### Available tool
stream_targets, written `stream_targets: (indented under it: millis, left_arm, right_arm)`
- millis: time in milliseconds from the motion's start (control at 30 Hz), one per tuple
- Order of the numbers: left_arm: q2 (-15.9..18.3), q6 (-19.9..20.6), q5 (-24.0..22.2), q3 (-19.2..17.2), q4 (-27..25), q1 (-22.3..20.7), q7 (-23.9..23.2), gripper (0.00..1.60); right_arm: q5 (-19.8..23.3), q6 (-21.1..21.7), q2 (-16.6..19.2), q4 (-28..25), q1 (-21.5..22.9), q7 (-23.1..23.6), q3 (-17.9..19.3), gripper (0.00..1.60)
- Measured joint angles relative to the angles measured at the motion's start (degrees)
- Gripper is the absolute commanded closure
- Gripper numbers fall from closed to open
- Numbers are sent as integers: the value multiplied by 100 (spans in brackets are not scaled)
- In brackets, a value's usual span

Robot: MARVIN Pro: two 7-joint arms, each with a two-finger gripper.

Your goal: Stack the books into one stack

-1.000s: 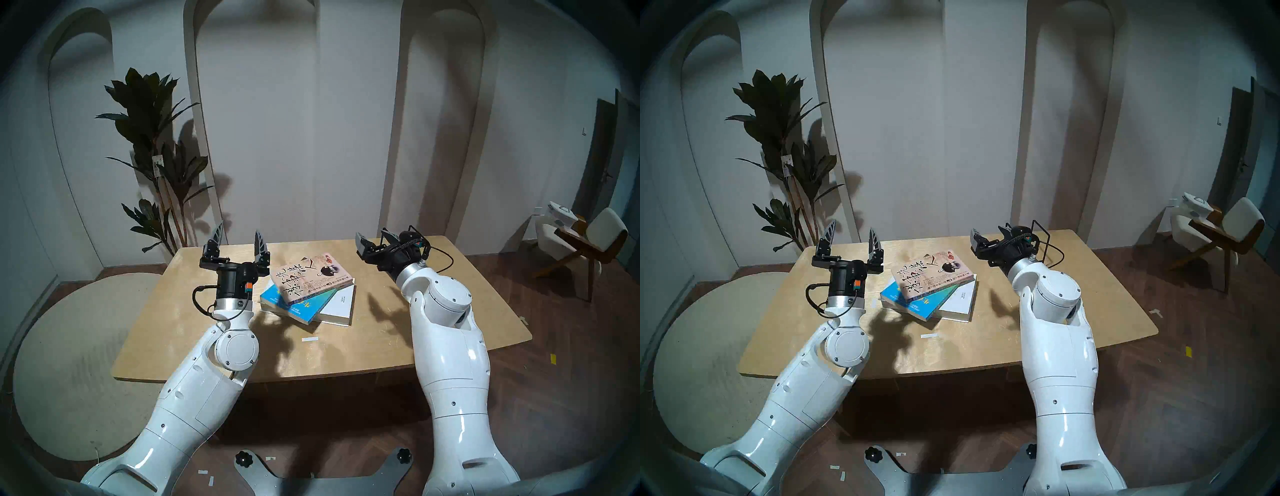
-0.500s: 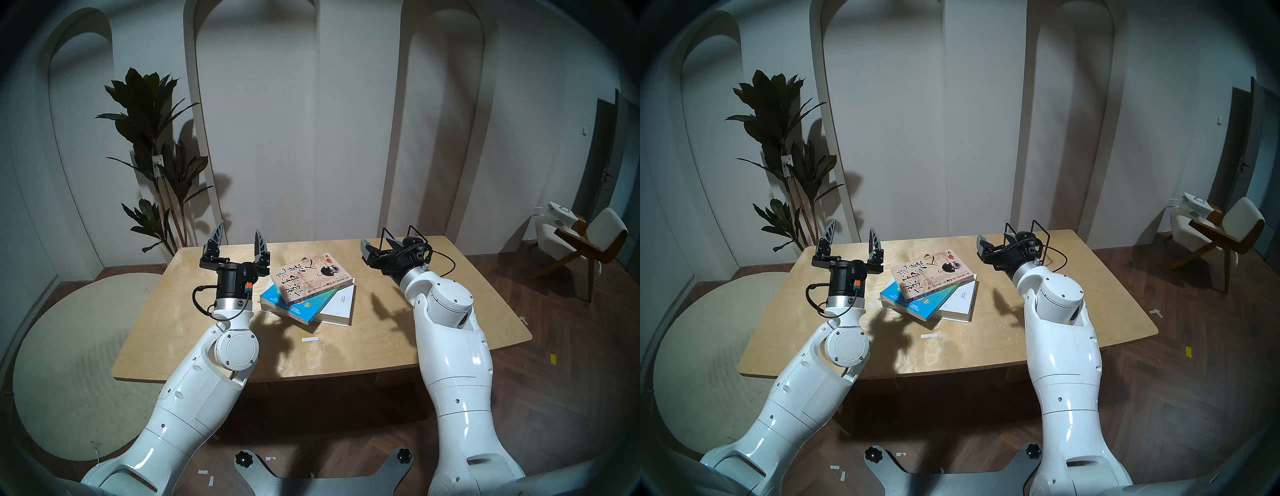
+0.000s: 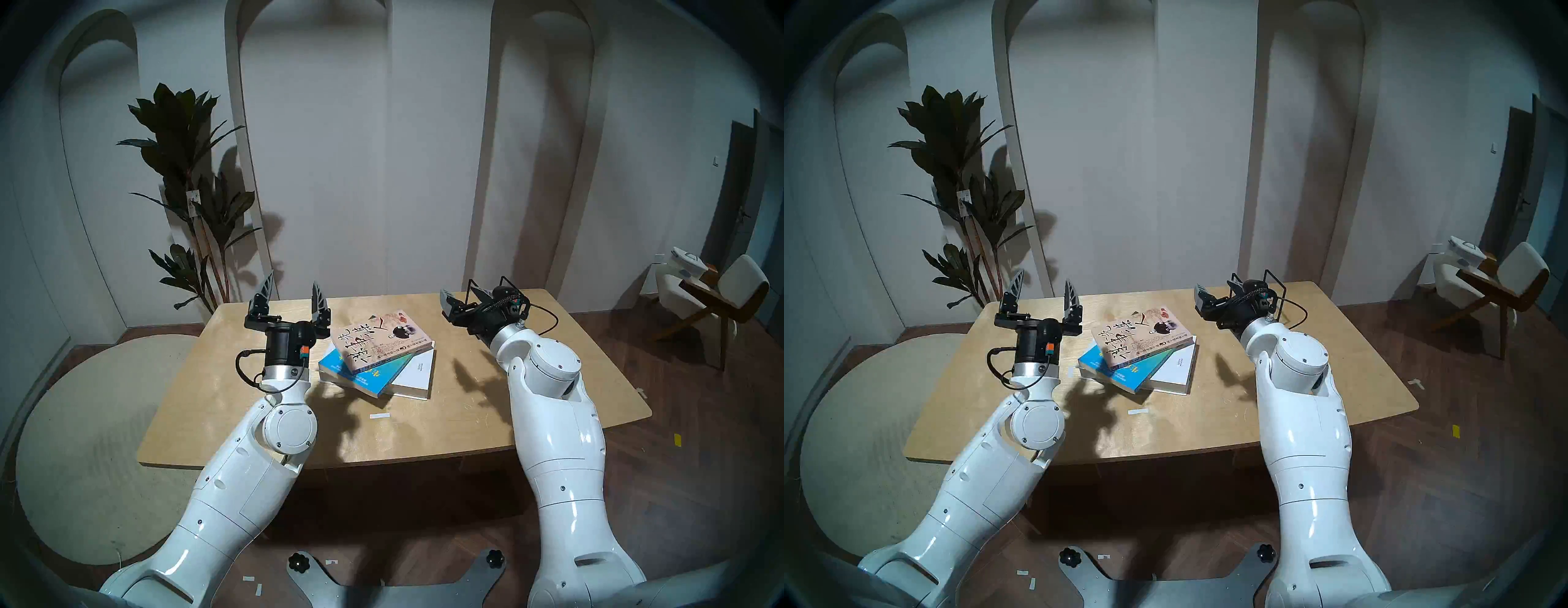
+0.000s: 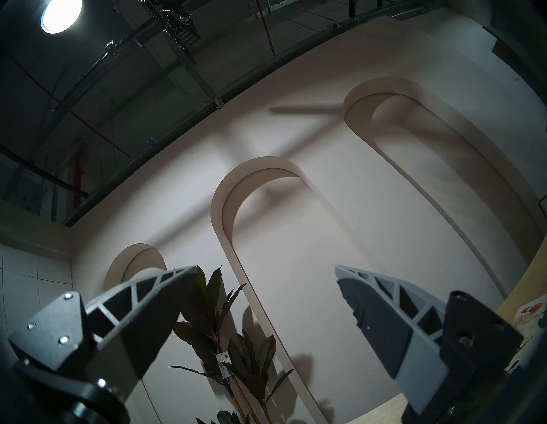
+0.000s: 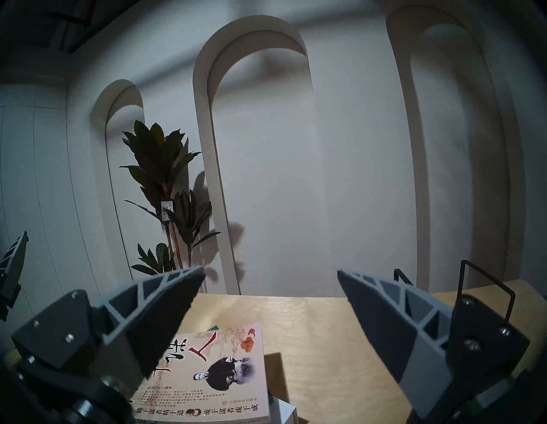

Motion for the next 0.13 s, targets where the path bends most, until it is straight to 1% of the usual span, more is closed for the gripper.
stream_targets:
  millis: [133]
  left_arm:
    - [-3,-1,2,-4,0,1,-2,0]
  right_arm:
    - [9,-8,-1,3,3,7,-4,0]
